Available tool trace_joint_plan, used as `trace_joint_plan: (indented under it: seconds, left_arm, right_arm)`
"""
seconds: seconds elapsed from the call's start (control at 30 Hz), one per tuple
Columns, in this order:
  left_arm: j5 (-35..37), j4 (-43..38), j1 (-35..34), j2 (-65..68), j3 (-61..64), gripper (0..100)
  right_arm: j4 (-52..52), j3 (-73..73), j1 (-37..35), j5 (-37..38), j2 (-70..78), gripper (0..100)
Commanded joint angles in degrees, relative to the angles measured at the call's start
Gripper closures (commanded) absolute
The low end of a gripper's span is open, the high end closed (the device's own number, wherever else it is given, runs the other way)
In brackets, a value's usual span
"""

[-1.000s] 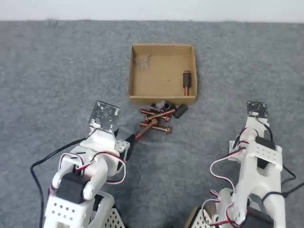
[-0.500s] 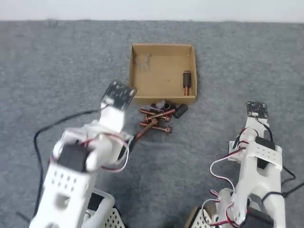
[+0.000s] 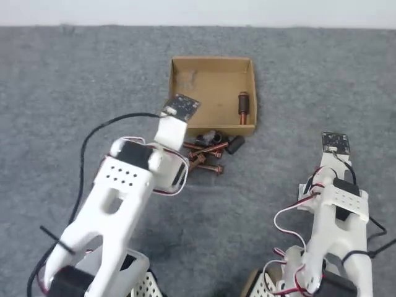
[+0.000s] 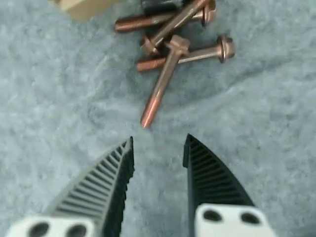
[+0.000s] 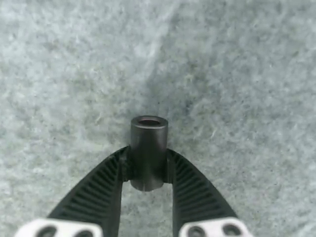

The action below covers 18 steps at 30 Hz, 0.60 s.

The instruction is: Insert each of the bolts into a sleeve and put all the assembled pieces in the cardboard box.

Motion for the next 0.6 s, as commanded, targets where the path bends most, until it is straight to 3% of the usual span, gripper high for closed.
trace_joint_plan:
  seconds: [0.0, 0.33, 0.57]
  left_arm:
    - [-1.0, -10.5, 2.3, 0.6, 3.3, 84]
    - [-3.7, -27.9, 6.6, 8.3, 8.0, 84]
    - [-6.4, -22.7, 6.5, 19.2, -1.1, 86]
  right_arm:
    - [-0.7, -0.4, 1.0, -0.4, -2.3, 99.1]
    - [-0.8, -0.4, 0.9, 1.6, -2.3, 99.1]
    - [-1.5, -0.3, 0.8, 1.8, -2.3, 99.1]
